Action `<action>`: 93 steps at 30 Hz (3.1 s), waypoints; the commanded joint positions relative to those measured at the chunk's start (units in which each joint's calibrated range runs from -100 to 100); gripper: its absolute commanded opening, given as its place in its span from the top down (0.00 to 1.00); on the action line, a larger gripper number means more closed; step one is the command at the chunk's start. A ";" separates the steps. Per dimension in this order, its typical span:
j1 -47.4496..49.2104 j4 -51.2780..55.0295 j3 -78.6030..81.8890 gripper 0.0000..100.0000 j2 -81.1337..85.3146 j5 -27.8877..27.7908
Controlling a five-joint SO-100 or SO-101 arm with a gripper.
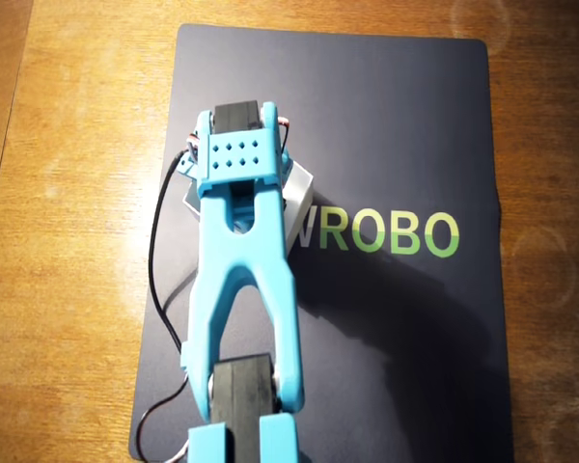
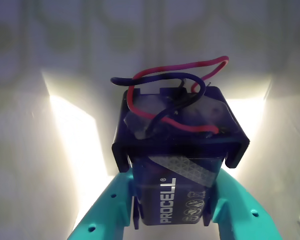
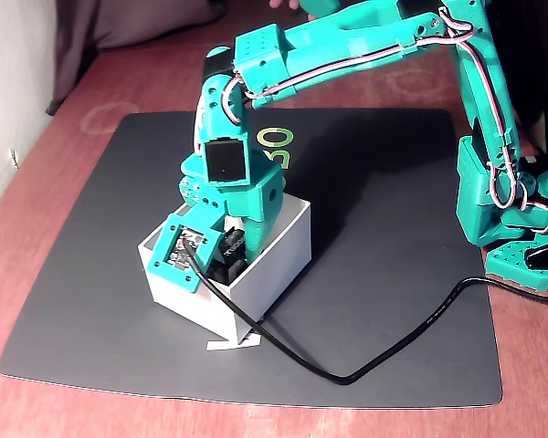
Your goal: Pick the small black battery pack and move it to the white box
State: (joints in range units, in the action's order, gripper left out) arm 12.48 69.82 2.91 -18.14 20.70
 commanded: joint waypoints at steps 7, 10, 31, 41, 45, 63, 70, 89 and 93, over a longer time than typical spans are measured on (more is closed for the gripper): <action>0.24 -0.50 -0.41 0.85 0.29 -0.25; 0.24 -0.50 -0.41 0.85 0.20 -0.25; 4.23 0.29 -0.96 0.85 8.10 -0.25; 5.76 0.38 -0.69 0.85 16.16 -0.30; 7.63 0.38 -0.41 0.85 22.91 -2.96; 2.12 1.87 29.43 0.85 64.91 -21.76; -1.75 1.96 46.93 0.85 84.82 -21.93; -2.81 1.96 71.97 0.85 109.19 -21.44; -2.81 2.22 75.05 0.89 115.94 -19.64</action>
State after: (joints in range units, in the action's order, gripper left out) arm 9.89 71.57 77.00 93.81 -0.68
